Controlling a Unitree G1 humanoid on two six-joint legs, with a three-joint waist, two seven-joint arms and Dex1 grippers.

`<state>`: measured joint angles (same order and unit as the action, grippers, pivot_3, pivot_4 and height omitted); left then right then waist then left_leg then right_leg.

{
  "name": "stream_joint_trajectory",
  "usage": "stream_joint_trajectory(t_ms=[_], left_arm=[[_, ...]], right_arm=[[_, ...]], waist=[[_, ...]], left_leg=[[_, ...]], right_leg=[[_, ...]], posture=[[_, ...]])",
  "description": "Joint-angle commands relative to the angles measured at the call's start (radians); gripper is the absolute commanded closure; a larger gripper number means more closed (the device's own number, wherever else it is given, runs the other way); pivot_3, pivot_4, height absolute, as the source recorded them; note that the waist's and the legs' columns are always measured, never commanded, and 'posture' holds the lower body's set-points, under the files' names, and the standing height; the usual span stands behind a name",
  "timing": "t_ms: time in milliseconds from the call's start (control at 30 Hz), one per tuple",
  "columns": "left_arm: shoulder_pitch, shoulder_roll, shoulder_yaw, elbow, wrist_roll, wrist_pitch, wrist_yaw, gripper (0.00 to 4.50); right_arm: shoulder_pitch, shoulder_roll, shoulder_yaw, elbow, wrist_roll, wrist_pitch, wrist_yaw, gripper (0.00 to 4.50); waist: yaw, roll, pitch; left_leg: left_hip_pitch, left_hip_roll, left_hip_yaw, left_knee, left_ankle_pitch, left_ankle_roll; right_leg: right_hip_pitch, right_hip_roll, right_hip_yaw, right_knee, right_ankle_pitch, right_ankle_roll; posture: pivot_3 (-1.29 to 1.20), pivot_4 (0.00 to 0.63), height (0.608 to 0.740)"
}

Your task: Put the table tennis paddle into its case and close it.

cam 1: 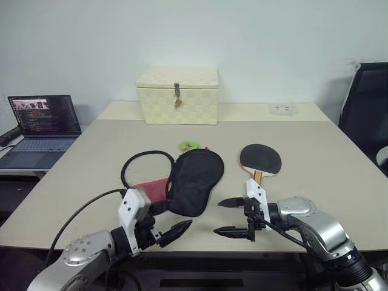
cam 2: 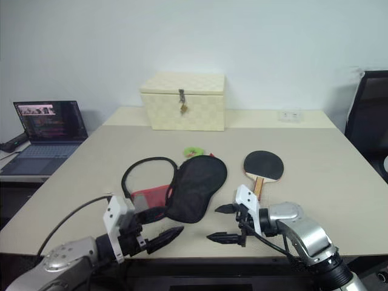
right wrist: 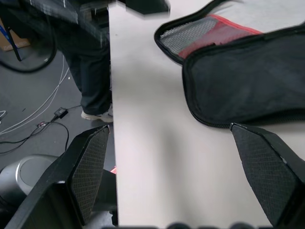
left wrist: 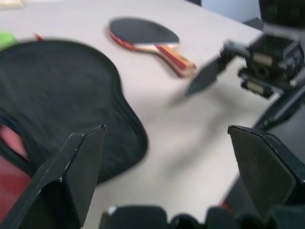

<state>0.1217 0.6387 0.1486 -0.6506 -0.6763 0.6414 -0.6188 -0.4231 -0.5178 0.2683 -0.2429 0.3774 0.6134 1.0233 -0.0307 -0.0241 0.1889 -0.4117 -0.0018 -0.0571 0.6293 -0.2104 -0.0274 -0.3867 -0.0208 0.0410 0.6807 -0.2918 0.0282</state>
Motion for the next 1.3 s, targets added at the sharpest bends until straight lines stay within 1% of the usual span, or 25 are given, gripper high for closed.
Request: stream_joint_trajectory(t_ms=[33,133,233,300,400,467,600,733,767,867,933,1133,1200,1300], left_arm=[[-0.002,-0.015,-0.011,-0.024,0.018,-0.024,0.018,0.0],[-0.014,-0.022,-0.021,-0.036,0.037,-0.021,0.038,0.0],[-0.028,-0.035,0.008,-0.034,0.02,-0.021,0.056,0.0],[-0.029,-0.031,0.027,-0.016,0.013,-0.029,0.04,0.0],[-0.075,-0.03,0.048,0.033,0.007,-0.041,0.022,0.0],[-0.094,-0.021,0.07,0.054,-0.007,-0.042,0.008,0.0],[-0.136,0.013,0.113,0.096,-0.023,-0.031,-0.025,0.0],[-0.148,0.042,0.141,0.142,-0.021,-0.049,-0.073,0.0],[-0.16,0.046,0.143,0.153,-0.03,-0.046,-0.079,0.0],[-0.175,0.071,0.119,0.206,0.02,-0.086,-0.127,0.0],[-0.188,0.077,0.128,0.224,0.012,-0.092,-0.148,0.0],[-0.19,0.102,0.131,0.25,0.013,-0.108,-0.21,0.0],[-0.189,0.114,0.148,0.25,-0.017,-0.092,-0.241,0.0],[-0.202,0.16,0.195,0.255,-0.09,-0.045,-0.301,0.0]], right_arm=[[-0.008,0.006,0.006,-0.034,0.014,0.006,-0.004,0.04],[0.001,0.017,0.004,-0.041,0.012,0.012,-0.022,0.04],[-0.006,0.025,-0.003,-0.064,0.024,0.043,-0.043,0.04],[-0.017,0.029,-0.013,-0.078,0.034,0.068,-0.059,0.04],[-0.055,0.063,-0.078,-0.083,0.069,0.176,-0.151,0.04],[-0.077,0.096,-0.094,-0.076,0.075,0.223,-0.209,0.04],[-0.163,0.196,-0.145,0.016,0.066,0.302,-0.353,0.04],[-0.222,0.271,-0.134,0.106,0.029,0.371,-0.469,0.04],[-0.245,0.285,-0.142,0.145,0.023,0.385,-0.491,0.04],[-0.306,0.338,-0.187,0.281,-0.021,0.394,-0.605,0.04],[-0.336,0.378,-0.226,0.349,-0.033,0.394,-0.675,0.04],[-0.365,0.406,-0.255,0.41,-0.044,0.416,-0.725,0.04],[-0.363,0.414,-0.259,0.408,-0.038,0.437,-0.736,0.04],[-0.36,0.433,-0.273,0.393,-0.016,0.48,-0.741,0.04]], waist=[[0.001,0.0,0.0],[0.001,0.0,0.0],[0.001,0.0,0.0],[0.001,0.0,0.0],[0.0,0.0,0.0],[0.0,0.0,0.0],[-0.001,0.0,0.0],[-0.001,0.0,0.0],[-0.001,0.0,0.0],[-0.002,0.0,0.0],[-0.002,0.0,0.0],[-0.002,0.0,0.0],[-0.002,0.0,0.0],[-0.003,0.0,0.0]], left_leg=[[0.0,0.0,0.0,0.0,0.0,0.0],[0.001,0.0,0.0,0.0,0.0,0.0],[0.001,0.0,0.0,0.0,0.0,0.0],[0.001,0.0,0.0,0.0,0.0,0.0],[0.001,0.0,0.0,0.0,0.0,0.0],[0.001,0.0,0.0,0.0,0.0,0.0],[0.002,0.0,0.001,0.0,0.0,0.0],[0.001,0.0,0.001,-0.001,0.0,0.0],[0.001,0.0,0.001,-0.001,0.0,0.0],[0.001,0.0,0.001,-0.001,0.0,0.0],[0.001,0.0,0.001,-0.001,0.0,0.0],[-0.002,-0.001,0.001,-0.002,0.0,0.0],[-0.002,0.0,0.001,-0.002,0.0,0.0],[-0.002,0.0,0.001,-0.002,0.0,0.0]], right_leg=[[0.0,0.0,0.0,0.0,0.0,0.0],[0.001,0.0,0.0,0.0,0.0,0.0],[0.001,0.0,0.0,0.0,0.0,0.0],[0.001,0.0,0.0,0.0,0.0,0.0],[0.001,0.0,0.0,0.0,0.0,0.0],[0.001,0.0,-0.001,0.001,0.0,0.0],[0.001,0.001,0.0,0.001,0.0,0.0],[0.001,0.001,0.0,0.0,0.0,0.0],[0.0,0.0,0.0,0.0,0.0,0.0],[-0.001,0.001,0.0,0.001,0.0,0.0],[-0.001,0.001,0.0,0.001,0.0,0.0],[-0.003,0.0,0.0,0.0,0.0,0.0],[-0.003,0.0,0.0,0.0,0.0,0.0],[-0.003,0.0,-0.001,0.001,0.0,-0.001]], posture=[[0.0,0.15,0.74],[0.0,0.15,0.74],[0.0,0.15,0.74],[0.0,0.15,0.74],[0.0,0.15,0.74],[0.0,0.15,0.74],[0.0,0.15,0.74],[0.0,0.15,0.74],[0.0,0.15,0.74],[0.0,0.15,0.74],[0.0,0.15,0.74],[0.0,0.15,0.74],[0.0,0.15,0.74],[0.0,0.15,0.74]])
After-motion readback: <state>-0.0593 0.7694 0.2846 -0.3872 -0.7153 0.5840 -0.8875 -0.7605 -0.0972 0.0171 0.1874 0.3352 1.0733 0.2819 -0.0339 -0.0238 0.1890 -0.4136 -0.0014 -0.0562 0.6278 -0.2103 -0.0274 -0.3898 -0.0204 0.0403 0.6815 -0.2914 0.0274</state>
